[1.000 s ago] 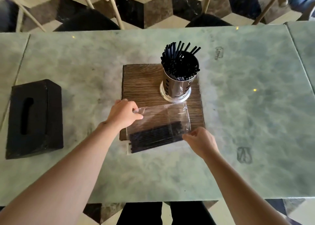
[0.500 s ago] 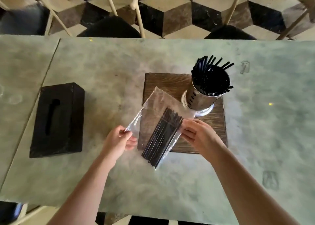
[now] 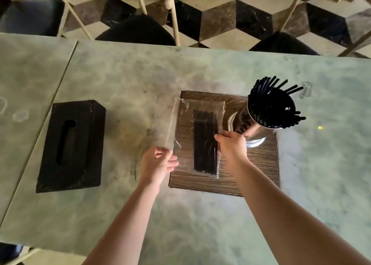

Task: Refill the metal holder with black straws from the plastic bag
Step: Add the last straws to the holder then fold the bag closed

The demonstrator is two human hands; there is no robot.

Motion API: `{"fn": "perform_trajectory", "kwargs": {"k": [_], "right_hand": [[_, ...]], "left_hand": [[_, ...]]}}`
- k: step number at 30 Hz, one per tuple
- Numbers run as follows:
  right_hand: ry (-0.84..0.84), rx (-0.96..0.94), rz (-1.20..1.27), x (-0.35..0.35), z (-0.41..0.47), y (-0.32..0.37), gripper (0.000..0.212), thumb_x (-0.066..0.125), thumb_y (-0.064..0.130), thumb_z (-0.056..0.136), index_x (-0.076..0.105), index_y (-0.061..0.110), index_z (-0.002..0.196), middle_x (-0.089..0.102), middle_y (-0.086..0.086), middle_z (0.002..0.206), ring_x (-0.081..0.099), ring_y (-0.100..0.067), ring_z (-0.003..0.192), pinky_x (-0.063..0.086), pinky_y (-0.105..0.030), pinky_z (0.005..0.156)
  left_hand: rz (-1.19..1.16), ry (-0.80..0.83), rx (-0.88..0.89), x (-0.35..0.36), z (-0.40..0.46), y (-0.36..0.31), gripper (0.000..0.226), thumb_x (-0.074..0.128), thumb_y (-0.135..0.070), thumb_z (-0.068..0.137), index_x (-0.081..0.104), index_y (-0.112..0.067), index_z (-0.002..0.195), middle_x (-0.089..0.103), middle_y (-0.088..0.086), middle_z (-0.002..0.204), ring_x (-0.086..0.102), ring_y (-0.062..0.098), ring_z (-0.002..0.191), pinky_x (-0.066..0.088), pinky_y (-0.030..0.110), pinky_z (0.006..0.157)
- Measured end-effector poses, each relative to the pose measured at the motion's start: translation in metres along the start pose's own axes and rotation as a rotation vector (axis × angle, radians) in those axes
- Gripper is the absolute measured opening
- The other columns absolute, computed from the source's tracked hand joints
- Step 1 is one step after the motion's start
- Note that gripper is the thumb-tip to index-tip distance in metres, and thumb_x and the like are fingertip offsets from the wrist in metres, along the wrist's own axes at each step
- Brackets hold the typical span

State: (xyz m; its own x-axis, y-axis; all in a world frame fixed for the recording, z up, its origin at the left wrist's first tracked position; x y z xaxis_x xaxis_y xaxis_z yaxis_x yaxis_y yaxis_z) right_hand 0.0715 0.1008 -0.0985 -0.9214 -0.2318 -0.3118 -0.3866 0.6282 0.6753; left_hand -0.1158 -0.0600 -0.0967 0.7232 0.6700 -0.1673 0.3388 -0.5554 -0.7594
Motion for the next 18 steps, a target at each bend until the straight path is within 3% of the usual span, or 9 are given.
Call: {"fn": "perform_trajectory", "kwargs": {"k": [4, 7, 9, 12, 16, 18], "right_hand": [[-0.075, -0.035, -0.056, -0.005, -0.001, 0.001, 0.007, 0.073, 0.019, 0.091, 0.074, 0.020, 0.098, 0.068, 0.003, 0.069, 0.059, -0.011, 0.057, 0.053, -0.028, 0.053], [-0.114, -0.114, -0.156, -0.010, -0.005, 0.004, 0.004, 0.072, 0.023, 0.092, 0.073, 0.020, 0.094, 0.068, 0.005, 0.068, 0.061, -0.010, 0.057, 0.049, -0.025, 0.051], [-0.129, -0.157, -0.221, -0.011, -0.011, 0.004, 0.021, 0.071, 0.032, 0.094, 0.070, 0.017, 0.108, 0.072, 0.005, 0.085, 0.068, -0.013, 0.075, 0.055, -0.030, 0.065], [-0.224, -0.276, -0.399, -0.013, -0.027, 0.000, 0.043, 0.066, 0.043, 0.095, 0.058, 0.015, 0.126, 0.065, -0.001, 0.118, 0.060, -0.019, 0.101, 0.050, -0.034, 0.081], [-0.271, -0.683, -0.707, -0.006, -0.061, -0.014, 0.055, 0.064, 0.032, 0.096, 0.049, 0.010, 0.143, 0.049, -0.014, 0.148, 0.043, -0.035, 0.133, 0.042, -0.049, 0.104], [-0.180, -0.875, -0.881, 0.005, -0.074, -0.032, 0.058, 0.056, 0.031, 0.100, 0.043, 0.011, 0.153, 0.036, -0.013, 0.163, 0.030, -0.033, 0.150, 0.031, -0.049, 0.117]], "left_hand": [[0.112, 0.023, -0.010, -0.004, 0.005, 0.002, 0.012, 0.071, -0.013, 0.099, 0.069, -0.010, 0.088, 0.077, 0.005, 0.074, 0.071, 0.018, 0.058, 0.053, 0.025, 0.052], [0.217, 0.018, -0.020, -0.007, 0.007, 0.002, 0.016, 0.075, -0.018, 0.096, 0.072, -0.005, 0.088, 0.076, 0.014, 0.081, 0.068, 0.017, 0.054, 0.051, 0.025, 0.050], [0.343, -0.021, 0.026, -0.007, 0.002, -0.001, 0.023, 0.076, -0.026, 0.096, 0.072, -0.004, 0.092, 0.075, 0.012, 0.080, 0.070, 0.020, 0.058, 0.056, 0.031, 0.056], [0.848, -0.171, 0.280, -0.004, -0.018, -0.011, 0.037, 0.067, -0.040, 0.099, 0.061, -0.010, 0.119, 0.073, 0.011, 0.102, 0.071, 0.034, 0.093, 0.054, 0.041, 0.078], [1.061, -0.270, 0.634, 0.011, -0.045, -0.014, 0.052, 0.061, -0.033, 0.100, 0.050, -0.002, 0.139, 0.061, 0.022, 0.123, 0.060, 0.044, 0.111, 0.051, 0.051, 0.088], [1.171, -0.200, 0.744, 0.017, -0.049, -0.005, 0.065, 0.048, -0.039, 0.101, 0.042, 0.000, 0.153, 0.050, 0.025, 0.151, 0.047, 0.049, 0.139, 0.042, 0.054, 0.108]]}}
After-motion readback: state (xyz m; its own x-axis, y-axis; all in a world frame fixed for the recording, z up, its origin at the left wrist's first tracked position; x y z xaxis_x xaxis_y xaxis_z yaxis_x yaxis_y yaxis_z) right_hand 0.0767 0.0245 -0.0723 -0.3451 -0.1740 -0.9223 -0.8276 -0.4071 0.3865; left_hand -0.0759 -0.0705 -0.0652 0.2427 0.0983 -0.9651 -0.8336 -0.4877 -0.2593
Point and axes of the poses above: each hand's wrist, its own z-axis towards the middle knuckle, its own x-axis out of the palm, y = z × x, the point moved 5 cm from there along z, towards the middle knuckle
